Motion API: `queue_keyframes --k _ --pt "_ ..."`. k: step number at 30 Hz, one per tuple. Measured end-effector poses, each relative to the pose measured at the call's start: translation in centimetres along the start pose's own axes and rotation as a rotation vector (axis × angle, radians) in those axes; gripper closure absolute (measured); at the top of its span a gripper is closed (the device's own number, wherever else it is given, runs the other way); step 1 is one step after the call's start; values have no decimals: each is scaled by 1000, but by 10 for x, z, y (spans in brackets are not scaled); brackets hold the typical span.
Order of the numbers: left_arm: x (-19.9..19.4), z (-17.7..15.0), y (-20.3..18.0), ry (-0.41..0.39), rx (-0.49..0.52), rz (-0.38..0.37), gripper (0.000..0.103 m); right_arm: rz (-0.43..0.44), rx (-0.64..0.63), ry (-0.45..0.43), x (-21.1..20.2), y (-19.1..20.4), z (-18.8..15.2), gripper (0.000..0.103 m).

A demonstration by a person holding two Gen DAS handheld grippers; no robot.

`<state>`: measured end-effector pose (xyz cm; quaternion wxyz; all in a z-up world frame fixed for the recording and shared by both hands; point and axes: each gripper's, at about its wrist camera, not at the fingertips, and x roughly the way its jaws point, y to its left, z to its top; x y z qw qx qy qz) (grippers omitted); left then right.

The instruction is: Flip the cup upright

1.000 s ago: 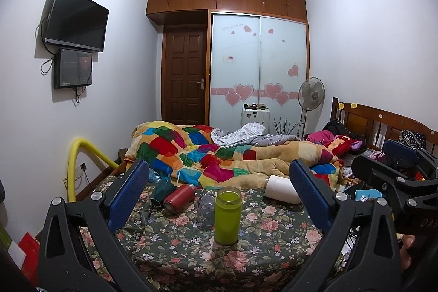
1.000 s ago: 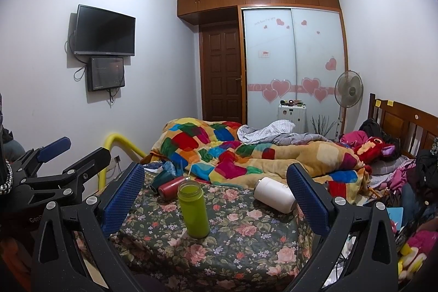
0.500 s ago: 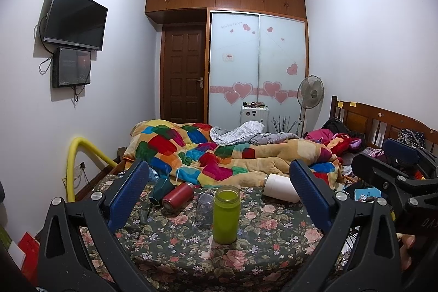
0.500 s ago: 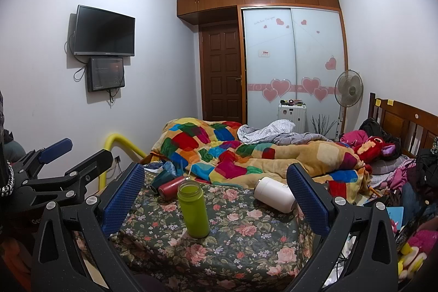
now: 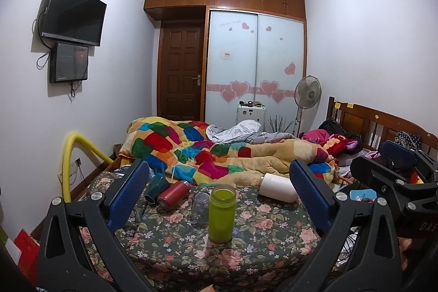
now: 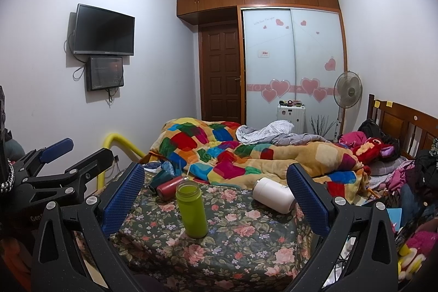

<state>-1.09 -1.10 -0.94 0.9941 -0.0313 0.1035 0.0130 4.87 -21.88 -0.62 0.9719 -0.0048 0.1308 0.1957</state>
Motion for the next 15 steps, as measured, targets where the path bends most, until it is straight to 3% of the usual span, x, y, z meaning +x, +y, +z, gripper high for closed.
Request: queue_keyframes --k 15 --pt "1 -1 7 2 -8 8 0 -5 -12 22 6 3 -2 0"
